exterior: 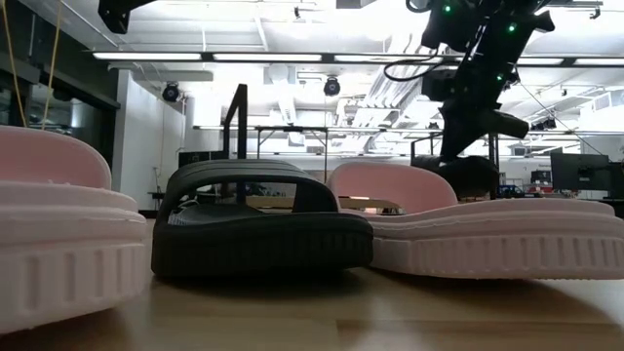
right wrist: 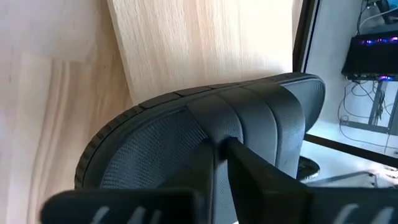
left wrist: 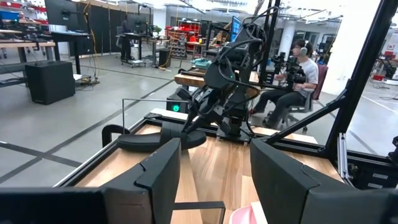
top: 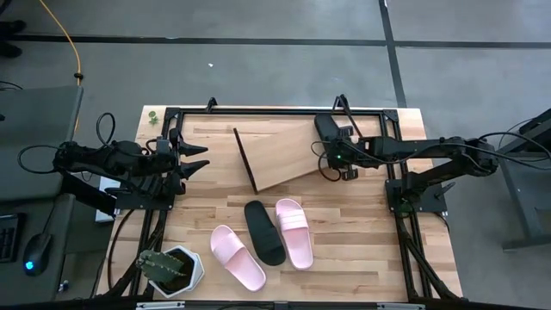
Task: Pick and place slides into the shelf
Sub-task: Put the right black slipper on the shelf, then put the black slipper on the shelf
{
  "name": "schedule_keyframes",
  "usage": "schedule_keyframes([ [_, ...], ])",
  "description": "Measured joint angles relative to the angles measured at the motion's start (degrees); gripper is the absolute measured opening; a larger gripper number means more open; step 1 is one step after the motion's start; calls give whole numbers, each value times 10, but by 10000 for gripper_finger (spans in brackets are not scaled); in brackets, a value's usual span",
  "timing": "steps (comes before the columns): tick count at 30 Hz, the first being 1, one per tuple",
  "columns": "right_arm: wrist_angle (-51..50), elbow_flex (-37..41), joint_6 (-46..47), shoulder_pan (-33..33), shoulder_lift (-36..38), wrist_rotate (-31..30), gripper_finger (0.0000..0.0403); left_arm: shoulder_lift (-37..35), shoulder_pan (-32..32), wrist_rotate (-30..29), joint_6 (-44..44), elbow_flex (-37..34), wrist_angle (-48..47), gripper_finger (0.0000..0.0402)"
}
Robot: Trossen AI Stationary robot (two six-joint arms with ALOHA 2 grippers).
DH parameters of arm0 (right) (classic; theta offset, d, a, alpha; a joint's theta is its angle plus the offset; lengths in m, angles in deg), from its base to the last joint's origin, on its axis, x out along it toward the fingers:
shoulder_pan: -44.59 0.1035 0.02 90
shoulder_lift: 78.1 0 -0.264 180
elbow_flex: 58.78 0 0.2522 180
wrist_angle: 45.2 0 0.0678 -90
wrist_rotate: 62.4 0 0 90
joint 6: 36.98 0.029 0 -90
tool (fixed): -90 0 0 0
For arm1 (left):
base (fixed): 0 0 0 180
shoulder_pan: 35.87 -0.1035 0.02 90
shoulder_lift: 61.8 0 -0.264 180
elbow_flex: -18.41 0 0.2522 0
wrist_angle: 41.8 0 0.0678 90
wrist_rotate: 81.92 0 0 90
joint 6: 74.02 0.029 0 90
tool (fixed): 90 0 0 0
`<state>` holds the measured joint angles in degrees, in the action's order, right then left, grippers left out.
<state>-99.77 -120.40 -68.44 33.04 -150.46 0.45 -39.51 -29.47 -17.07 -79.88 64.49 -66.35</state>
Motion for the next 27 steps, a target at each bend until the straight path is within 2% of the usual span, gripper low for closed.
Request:
schedule_keyframes([
  [15, -1, 0, 11, -1, 0, -8, 148, 0, 0, 0, 0, 0, 0, 177],
  [22, 8, 0, 31, -1, 0, 2, 183, 0, 0, 0, 0, 0, 0, 177],
  [27, 14, 0, 34, 0, 0, 8, 190, 0, 0, 0, 0, 0, 0, 177],
])
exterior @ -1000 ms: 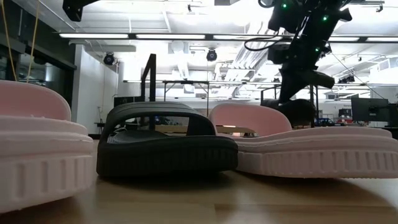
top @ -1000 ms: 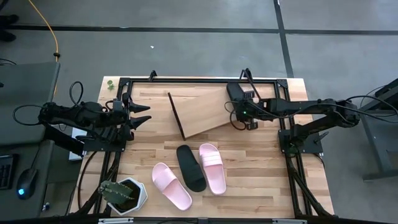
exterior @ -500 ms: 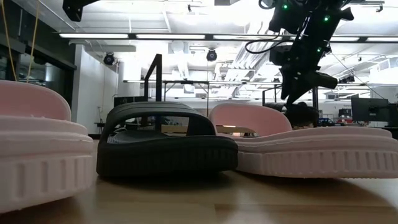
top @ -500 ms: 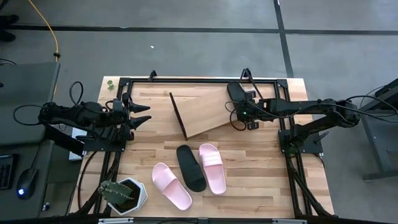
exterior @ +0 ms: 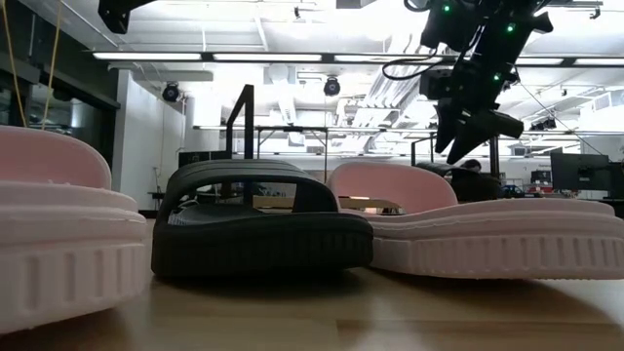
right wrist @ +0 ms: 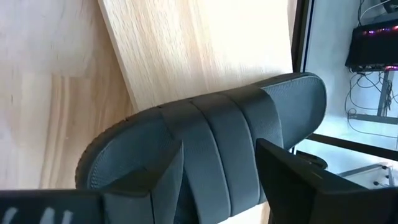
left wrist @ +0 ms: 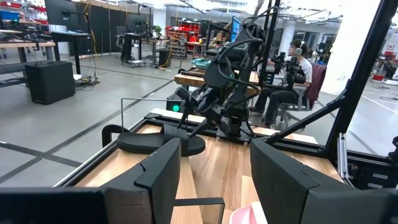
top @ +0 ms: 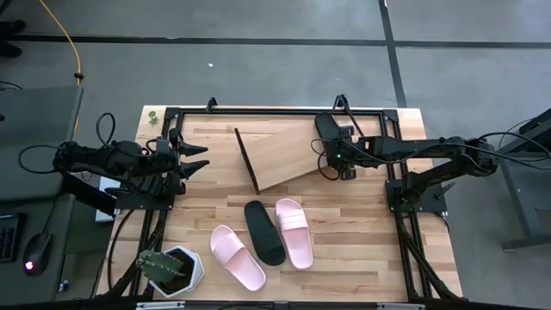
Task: Pick and place slides into the shelf
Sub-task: Put the black slipper on the shelf
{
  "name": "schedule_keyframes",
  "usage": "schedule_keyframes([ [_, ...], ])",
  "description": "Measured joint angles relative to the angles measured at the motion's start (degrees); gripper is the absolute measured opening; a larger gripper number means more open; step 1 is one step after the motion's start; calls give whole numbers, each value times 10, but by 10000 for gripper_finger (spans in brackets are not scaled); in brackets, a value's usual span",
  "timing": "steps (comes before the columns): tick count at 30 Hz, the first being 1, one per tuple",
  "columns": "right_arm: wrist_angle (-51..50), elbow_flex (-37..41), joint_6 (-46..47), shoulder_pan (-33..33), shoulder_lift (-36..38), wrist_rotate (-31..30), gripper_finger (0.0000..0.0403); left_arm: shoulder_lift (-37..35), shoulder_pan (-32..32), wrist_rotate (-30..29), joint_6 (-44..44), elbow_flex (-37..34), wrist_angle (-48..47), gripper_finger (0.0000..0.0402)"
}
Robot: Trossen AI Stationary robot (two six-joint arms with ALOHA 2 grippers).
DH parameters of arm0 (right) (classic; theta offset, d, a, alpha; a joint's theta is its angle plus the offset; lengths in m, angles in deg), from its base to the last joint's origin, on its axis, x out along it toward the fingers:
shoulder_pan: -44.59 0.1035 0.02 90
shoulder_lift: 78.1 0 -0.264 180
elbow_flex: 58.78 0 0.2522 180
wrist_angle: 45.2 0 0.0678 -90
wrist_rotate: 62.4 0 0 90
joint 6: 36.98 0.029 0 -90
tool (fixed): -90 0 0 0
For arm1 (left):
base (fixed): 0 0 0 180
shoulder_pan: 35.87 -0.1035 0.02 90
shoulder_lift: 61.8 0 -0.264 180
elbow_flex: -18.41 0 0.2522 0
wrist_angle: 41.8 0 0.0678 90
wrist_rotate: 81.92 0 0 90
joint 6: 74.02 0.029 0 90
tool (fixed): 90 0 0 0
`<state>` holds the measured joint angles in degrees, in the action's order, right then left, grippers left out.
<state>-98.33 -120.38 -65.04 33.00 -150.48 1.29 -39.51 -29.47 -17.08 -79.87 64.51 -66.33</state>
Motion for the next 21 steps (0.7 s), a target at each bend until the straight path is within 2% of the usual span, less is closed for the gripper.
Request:
schedule_keyframes([
  [8, -4, -3, 12, 6, 0, -5, 190, 0, 0, 0, 0, 0, 0, 177],
  [21, -8, -73, 94, 91, 0, -4, 190, 0, 0, 0, 0, 0, -1, 177],
])
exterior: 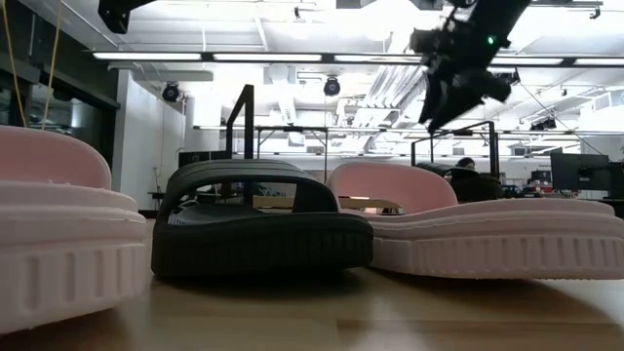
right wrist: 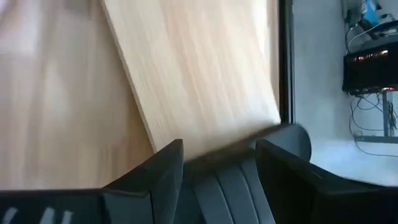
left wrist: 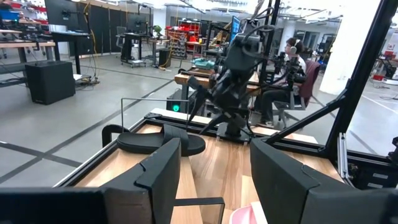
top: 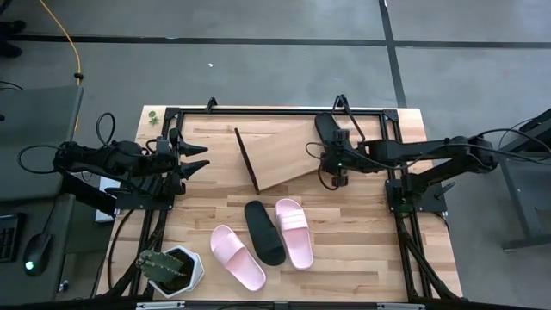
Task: Pick and place slides into the shelf
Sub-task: Put the black slipper on the shelf
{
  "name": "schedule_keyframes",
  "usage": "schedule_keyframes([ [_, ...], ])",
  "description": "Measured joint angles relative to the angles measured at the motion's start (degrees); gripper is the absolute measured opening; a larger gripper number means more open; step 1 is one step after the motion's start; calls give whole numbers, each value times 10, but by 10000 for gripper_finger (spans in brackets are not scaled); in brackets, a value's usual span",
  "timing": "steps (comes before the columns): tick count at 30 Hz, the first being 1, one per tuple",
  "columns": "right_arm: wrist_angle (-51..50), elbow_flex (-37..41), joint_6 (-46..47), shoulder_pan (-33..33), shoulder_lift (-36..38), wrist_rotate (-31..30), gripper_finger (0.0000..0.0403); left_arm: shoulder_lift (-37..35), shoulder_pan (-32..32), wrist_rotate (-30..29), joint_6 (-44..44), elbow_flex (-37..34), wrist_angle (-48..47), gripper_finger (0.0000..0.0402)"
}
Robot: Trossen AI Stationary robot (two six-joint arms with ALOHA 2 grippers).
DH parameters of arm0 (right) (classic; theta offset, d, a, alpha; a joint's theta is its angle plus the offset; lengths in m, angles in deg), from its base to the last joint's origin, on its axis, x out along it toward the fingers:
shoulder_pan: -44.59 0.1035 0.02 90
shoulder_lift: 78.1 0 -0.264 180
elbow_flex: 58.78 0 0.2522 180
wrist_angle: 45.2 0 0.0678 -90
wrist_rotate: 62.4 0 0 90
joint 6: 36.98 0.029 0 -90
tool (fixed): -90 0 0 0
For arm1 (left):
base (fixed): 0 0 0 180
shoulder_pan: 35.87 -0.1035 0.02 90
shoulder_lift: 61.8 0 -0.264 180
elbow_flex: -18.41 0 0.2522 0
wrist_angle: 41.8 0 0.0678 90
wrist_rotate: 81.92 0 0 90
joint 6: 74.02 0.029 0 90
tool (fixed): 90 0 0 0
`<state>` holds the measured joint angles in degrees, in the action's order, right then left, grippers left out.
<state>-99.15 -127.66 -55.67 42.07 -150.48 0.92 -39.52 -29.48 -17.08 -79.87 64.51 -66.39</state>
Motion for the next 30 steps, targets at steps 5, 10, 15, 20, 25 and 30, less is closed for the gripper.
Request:
schedule_keyframes([
  [5, 33, -18, 47, 24, 0, 7, 190, 0, 0, 0, -7, 0, -6, 177],
  [10, 72, -19, 73, 43, 0, 8, 190, 0, 0, 1, -35, 0, -25, 177],
  [15, 124, -19, 99, 58, 0, 14, 190, 5, 0, 24, -75, 0, -57, 177],
  [20, 165, -19, 143, 73, 0, 37, 190, 26, 0, 48, -123, -2, -87, 177],
  [25, 166, -19, 188, 98, 0, 54, 190, 71, 0, 58, -160, -3, -104, 177],
  [30, 165, -19, 202, 125, 0, 46, 190, 132, 0, 99, -180, -3, -88, 177],
])
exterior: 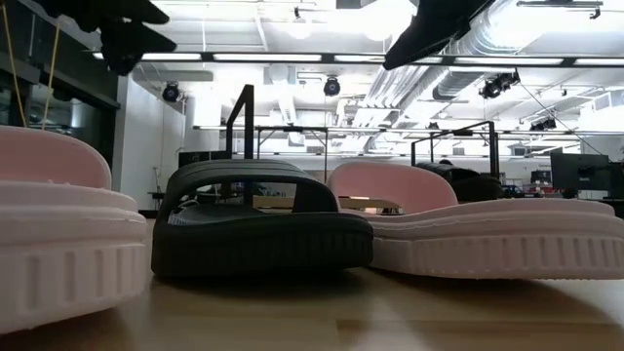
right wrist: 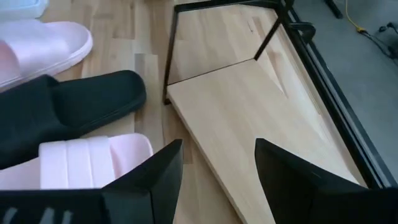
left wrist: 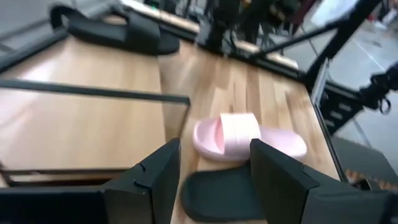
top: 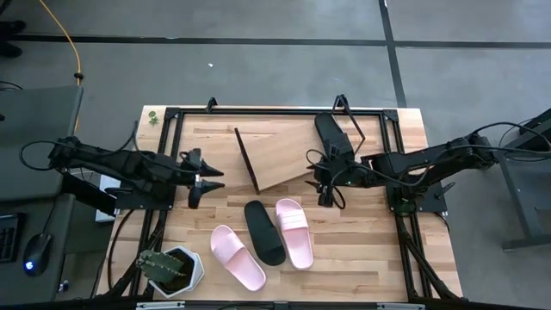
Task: Pick and place slides into the shelf
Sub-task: Put the black slipper on the shelf
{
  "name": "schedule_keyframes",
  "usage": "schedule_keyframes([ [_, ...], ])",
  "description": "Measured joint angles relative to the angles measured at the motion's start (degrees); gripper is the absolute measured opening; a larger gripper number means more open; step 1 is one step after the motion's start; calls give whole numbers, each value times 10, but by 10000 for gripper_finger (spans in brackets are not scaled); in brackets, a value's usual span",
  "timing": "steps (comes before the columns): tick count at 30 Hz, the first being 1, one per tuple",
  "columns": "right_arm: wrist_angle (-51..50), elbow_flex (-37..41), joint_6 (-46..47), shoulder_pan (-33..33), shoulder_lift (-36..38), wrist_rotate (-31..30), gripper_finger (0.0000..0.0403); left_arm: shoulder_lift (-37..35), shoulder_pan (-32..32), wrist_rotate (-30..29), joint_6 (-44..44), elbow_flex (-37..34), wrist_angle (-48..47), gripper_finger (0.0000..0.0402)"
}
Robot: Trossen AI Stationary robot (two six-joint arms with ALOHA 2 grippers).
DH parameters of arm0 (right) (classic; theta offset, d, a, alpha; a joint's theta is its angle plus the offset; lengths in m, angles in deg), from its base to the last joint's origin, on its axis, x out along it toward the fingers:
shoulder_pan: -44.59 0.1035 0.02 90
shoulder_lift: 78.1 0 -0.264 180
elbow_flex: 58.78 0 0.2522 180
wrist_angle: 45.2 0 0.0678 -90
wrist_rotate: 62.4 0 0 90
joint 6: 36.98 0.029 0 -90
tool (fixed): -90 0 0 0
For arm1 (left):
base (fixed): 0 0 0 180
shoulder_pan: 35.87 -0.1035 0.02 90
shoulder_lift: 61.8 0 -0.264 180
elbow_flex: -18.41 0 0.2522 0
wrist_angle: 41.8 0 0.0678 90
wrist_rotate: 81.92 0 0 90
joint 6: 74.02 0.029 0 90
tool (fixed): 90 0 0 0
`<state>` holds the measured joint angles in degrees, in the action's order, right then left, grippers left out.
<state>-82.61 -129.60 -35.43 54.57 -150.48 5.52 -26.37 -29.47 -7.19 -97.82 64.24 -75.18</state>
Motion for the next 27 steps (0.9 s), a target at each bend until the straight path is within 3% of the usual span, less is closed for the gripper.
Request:
schedule_keyframes([
  [11, -6, 6, 46, 49, 0, -13, 190, 102, 0, 39, -33, 0, 55, 177],
  [27, -6, 7, 62, 93, -17, -18, 190, 256, 0, 172, -50, 0, 171, 177],
])
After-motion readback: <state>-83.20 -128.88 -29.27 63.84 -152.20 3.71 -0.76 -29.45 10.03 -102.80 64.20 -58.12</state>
